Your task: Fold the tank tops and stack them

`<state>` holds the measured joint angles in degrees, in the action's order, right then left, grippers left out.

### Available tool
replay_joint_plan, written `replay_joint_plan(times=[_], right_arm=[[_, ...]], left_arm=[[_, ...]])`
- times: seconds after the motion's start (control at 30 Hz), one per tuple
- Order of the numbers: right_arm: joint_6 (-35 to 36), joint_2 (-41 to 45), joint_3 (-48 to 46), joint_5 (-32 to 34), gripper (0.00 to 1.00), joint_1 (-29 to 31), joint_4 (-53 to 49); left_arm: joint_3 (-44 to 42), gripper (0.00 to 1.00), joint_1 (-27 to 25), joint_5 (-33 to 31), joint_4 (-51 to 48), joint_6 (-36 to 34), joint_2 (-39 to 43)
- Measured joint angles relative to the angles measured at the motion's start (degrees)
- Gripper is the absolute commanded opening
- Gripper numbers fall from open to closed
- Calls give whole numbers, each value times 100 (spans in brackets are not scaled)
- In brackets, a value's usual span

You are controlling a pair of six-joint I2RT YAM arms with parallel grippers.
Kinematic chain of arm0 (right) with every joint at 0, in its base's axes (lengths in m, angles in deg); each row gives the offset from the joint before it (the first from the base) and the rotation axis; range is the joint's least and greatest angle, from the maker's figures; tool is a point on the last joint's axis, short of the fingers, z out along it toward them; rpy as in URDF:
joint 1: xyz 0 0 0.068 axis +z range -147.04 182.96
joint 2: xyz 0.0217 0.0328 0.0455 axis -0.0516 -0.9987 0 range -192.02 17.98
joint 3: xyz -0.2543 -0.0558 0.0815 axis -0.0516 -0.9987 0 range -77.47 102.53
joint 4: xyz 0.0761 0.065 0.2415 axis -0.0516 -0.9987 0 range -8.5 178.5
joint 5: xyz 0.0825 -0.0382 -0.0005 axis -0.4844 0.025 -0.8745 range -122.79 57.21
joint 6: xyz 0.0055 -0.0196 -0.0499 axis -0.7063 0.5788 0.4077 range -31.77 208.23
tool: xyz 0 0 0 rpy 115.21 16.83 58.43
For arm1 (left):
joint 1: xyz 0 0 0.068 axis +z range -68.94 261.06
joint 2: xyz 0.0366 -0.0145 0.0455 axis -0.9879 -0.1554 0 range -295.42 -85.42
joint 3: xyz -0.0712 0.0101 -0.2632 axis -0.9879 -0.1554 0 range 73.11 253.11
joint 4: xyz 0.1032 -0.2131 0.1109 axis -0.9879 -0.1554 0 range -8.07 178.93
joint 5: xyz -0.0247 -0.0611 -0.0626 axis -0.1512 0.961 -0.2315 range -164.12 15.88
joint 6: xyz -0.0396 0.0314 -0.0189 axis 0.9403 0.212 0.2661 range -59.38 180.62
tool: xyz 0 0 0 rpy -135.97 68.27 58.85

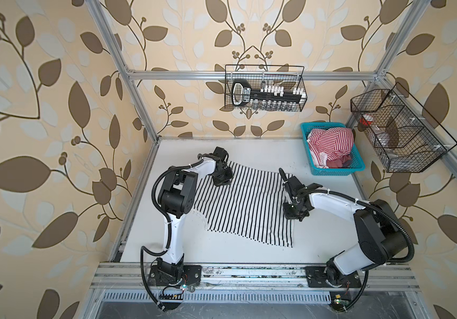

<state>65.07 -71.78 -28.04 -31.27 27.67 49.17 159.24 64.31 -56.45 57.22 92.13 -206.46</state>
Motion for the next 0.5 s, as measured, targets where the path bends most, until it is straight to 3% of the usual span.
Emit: replay_joint_plan(times=[0.27, 0.5], right_arm=[[-61, 37, -44, 262, 12, -225, -140], [-61, 302, 417, 153, 21, -254, -142]], left_arm=[[-323, 0, 146, 11, 238, 109, 192], [-498, 0, 149, -24, 63, 310, 402]])
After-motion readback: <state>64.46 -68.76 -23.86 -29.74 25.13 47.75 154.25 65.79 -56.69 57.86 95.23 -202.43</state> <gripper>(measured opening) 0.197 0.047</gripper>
